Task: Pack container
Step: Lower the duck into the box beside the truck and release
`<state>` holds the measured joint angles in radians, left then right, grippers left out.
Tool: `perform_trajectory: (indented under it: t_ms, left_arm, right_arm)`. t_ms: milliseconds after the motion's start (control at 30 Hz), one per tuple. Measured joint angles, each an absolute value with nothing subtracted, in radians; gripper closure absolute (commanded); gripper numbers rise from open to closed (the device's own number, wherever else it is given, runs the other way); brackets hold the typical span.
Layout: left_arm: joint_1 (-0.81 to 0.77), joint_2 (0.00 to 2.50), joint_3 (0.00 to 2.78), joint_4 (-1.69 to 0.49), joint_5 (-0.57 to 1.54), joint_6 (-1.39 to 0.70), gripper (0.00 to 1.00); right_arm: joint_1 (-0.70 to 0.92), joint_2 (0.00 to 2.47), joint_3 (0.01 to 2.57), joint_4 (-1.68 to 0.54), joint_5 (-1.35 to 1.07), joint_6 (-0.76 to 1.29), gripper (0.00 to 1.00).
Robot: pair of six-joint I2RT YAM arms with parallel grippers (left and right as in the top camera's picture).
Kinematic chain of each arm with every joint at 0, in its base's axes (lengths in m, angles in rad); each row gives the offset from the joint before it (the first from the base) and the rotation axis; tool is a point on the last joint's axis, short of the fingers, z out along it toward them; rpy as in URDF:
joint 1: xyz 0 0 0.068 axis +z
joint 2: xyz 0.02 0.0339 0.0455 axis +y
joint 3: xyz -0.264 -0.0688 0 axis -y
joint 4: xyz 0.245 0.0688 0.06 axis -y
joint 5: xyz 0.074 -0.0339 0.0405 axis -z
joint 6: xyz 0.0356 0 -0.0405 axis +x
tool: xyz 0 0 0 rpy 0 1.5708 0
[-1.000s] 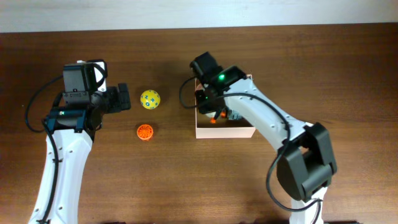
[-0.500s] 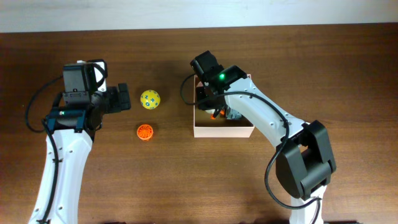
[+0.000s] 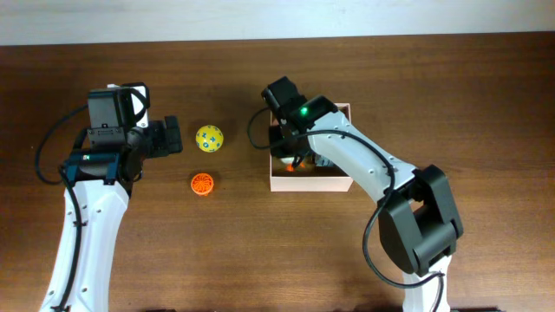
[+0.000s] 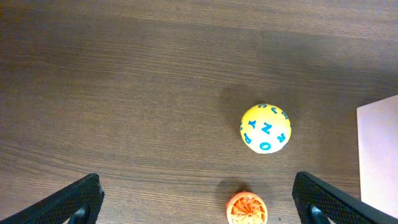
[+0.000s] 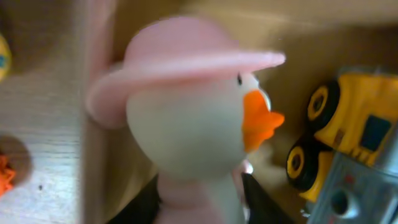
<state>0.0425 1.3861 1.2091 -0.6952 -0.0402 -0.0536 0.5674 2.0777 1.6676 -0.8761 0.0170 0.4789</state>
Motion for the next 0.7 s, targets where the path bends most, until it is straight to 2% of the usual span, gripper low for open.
perform_trajectory:
  t_ms: [200, 500, 700]
  left_arm:
    - [0.043, 1.386, 1.209, -0.695, -0.040, -0.054, 0.01]
    - [0.043, 1.386, 1.209, -0.695, -0.040, -0.054, 0.01]
    - [0.043, 1.386, 1.209, -0.695, -0.040, -0.054, 0.01]
  right_arm:
    - [0.567, 2.085, 1.653, -0.873, 0.010, 0.464, 0.27]
    - [0.534, 2.010, 1.652, -0.859, 0.030, 0.420, 0.18]
    - [0.366, 1.791, 1.655, -0.937, 0.039, 0.396, 0.14]
